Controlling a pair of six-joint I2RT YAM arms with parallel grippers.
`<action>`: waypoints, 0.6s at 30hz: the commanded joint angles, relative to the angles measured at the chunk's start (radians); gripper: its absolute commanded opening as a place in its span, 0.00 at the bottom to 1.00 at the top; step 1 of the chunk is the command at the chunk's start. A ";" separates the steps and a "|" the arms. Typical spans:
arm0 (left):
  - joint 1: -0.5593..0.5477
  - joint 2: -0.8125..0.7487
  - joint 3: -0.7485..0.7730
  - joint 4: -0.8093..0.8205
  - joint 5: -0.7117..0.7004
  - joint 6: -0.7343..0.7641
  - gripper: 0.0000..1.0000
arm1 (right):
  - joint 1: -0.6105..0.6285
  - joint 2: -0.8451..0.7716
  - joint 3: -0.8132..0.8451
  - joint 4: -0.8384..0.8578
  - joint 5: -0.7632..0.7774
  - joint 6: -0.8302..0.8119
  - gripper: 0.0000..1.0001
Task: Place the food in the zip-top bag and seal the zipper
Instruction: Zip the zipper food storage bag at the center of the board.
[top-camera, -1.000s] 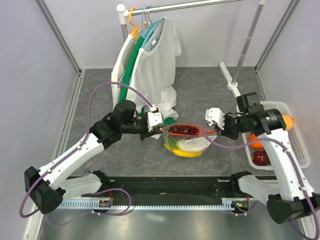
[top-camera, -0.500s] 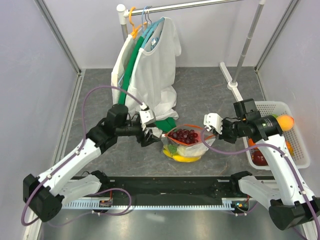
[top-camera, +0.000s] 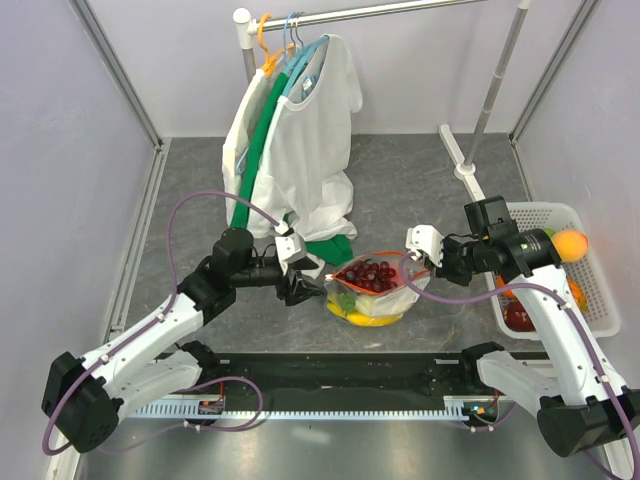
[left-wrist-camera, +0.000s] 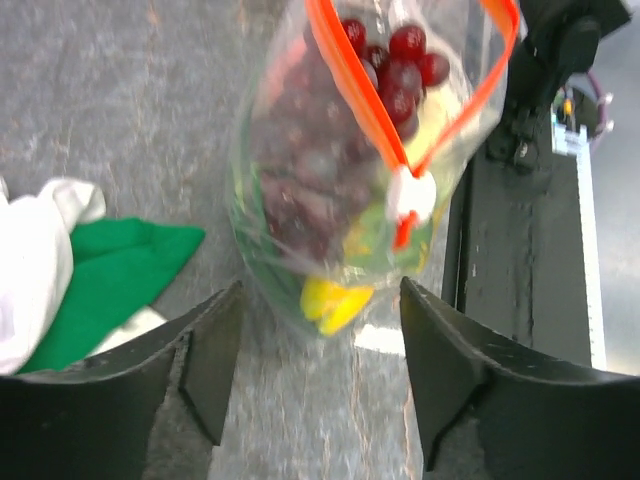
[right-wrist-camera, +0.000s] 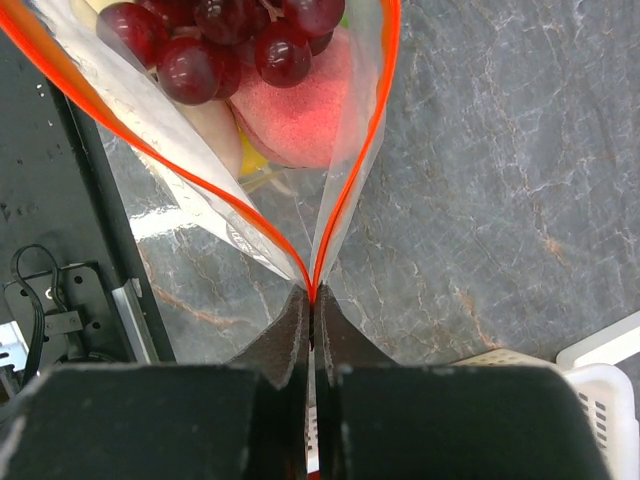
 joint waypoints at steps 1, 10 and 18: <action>-0.016 0.044 0.024 0.180 0.018 -0.068 0.63 | 0.004 0.010 -0.003 0.035 -0.005 0.015 0.00; -0.033 0.098 0.093 0.131 -0.005 -0.033 0.20 | 0.004 0.017 0.023 0.034 -0.012 0.018 0.00; -0.038 0.045 0.088 0.093 0.120 -0.048 0.45 | 0.004 0.031 0.034 0.031 -0.002 0.026 0.00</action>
